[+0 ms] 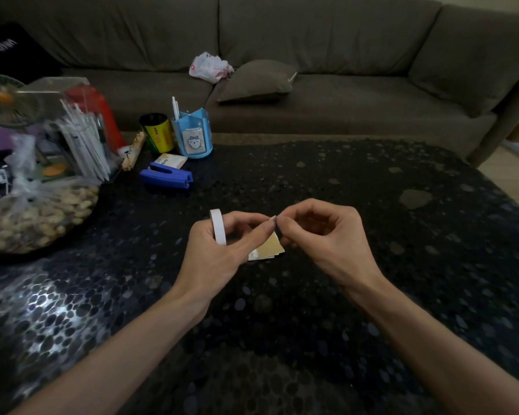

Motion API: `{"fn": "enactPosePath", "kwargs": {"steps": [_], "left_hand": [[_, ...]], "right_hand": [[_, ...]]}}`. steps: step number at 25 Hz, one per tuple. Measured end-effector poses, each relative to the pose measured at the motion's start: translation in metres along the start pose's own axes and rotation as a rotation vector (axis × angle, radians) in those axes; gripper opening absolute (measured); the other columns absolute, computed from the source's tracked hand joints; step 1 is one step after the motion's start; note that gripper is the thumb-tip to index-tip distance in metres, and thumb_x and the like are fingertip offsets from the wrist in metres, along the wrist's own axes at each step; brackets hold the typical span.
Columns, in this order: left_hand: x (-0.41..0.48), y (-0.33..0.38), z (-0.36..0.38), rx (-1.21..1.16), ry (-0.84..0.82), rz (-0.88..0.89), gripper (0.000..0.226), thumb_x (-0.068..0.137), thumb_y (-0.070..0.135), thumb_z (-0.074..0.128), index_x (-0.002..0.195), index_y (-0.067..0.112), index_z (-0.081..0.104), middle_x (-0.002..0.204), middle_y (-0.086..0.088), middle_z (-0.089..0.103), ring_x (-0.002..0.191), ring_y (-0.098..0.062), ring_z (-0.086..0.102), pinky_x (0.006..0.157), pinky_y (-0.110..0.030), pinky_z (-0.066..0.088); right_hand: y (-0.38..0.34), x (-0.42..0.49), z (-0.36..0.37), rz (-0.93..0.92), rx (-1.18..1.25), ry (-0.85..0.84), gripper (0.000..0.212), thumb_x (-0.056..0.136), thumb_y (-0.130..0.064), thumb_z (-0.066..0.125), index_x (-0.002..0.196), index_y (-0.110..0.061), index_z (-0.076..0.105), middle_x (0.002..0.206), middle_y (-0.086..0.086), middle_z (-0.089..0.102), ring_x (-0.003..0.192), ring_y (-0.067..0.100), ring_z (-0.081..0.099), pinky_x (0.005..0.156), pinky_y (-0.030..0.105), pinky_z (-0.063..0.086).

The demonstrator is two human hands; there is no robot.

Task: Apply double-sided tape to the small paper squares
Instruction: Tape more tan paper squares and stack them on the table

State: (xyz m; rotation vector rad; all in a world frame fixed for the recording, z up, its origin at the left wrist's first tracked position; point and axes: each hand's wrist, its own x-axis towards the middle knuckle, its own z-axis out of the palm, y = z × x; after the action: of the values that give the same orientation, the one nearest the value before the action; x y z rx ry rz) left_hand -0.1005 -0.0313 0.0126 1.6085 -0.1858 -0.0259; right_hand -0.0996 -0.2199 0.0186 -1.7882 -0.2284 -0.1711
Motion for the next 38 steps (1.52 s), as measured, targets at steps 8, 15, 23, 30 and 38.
{"fn": "enactPosePath", "kwargs": {"steps": [8,15,23,30,38], "left_hand": [[0.001,-0.004,-0.002,0.028,0.048,-0.025,0.012,0.089,0.019,0.076,0.099,0.019,0.082,0.082,0.007,0.077,0.071,0.002,0.067,0.061,-0.012,0.049],[0.0,-0.004,-0.003,0.039,0.03,-0.015,0.015,0.089,0.019,0.075,0.103,0.022,0.082,0.093,0.006,0.08,0.082,0.0,0.072,0.067,-0.014,0.052],[0.001,-0.006,-0.002,0.14,-0.017,0.135,0.024,0.091,0.015,0.073,0.114,0.022,0.079,0.1,0.006,0.079,0.101,-0.01,0.073,0.083,-0.02,0.058],[0.004,-0.015,-0.004,0.29,-0.008,0.216,0.025,0.09,0.02,0.074,0.114,0.026,0.079,0.083,0.003,0.072,0.078,-0.02,0.068,0.071,-0.025,0.058],[0.005,-0.019,-0.005,0.336,-0.007,0.267,0.025,0.09,0.017,0.075,0.112,0.024,0.079,0.083,0.008,0.072,0.078,-0.016,0.069,0.069,-0.019,0.055]], "right_hand": [[0.003,0.0,0.002,-0.018,-0.032,-0.026,0.001,0.091,-0.013,0.079,0.092,-0.014,0.078,0.087,-0.002,0.078,0.08,0.013,0.076,0.075,0.023,0.06],[0.007,-0.002,0.004,-0.066,-0.104,0.01,0.007,0.089,-0.013,0.081,0.092,-0.018,0.077,0.086,-0.005,0.077,0.081,0.013,0.076,0.075,0.027,0.061],[0.01,-0.002,0.003,-0.079,-0.123,0.054,0.006,0.093,-0.017,0.079,0.099,-0.017,0.08,0.083,-0.007,0.078,0.079,0.012,0.077,0.074,0.026,0.062],[0.008,-0.005,0.0,-0.199,-0.377,0.047,0.017,0.093,-0.021,0.076,0.11,-0.02,0.08,0.095,-0.013,0.077,0.088,-0.002,0.074,0.082,0.022,0.062],[0.007,-0.004,-0.001,-0.2,-0.41,0.017,0.019,0.093,-0.024,0.073,0.111,-0.021,0.079,0.096,-0.014,0.077,0.09,-0.004,0.073,0.084,0.02,0.061]]}}
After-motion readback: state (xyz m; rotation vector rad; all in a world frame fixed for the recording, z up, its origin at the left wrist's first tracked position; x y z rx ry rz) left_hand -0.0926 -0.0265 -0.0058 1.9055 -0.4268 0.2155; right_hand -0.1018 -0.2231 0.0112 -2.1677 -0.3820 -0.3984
